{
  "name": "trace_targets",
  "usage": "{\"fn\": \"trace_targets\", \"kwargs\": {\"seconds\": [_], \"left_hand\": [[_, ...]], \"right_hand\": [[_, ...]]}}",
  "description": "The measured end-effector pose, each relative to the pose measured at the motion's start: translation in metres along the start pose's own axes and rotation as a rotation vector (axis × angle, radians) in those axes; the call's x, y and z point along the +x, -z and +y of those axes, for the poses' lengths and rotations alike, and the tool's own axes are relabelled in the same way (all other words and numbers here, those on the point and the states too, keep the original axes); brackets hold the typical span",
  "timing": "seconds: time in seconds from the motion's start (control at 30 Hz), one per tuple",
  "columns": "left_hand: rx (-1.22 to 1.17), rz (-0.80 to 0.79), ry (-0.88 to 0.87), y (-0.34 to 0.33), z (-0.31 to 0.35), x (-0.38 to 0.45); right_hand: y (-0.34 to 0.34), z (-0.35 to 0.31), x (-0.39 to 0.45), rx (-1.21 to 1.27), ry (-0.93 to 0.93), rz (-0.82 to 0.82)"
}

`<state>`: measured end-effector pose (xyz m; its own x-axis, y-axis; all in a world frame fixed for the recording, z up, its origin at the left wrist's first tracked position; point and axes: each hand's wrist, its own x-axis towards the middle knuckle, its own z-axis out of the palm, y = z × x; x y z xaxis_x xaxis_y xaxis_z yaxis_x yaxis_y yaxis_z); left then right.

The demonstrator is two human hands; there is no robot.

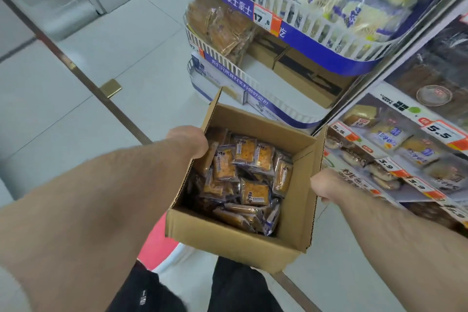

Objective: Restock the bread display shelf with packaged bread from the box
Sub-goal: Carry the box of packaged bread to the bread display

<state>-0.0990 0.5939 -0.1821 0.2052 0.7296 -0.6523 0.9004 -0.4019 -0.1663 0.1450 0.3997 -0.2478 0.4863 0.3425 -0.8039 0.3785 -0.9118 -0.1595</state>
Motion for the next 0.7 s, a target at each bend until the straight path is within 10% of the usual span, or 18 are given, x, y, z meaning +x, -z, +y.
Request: {"fn": "trace_targets", "kwargs": {"seconds": [0.7], "left_hand": [[0.164, -0.033, -0.431, 0.0, -0.07, 0.249]], "right_hand": [[-0.11, -0.113, 0.074, 0.229, -0.441, 0.144]]}}
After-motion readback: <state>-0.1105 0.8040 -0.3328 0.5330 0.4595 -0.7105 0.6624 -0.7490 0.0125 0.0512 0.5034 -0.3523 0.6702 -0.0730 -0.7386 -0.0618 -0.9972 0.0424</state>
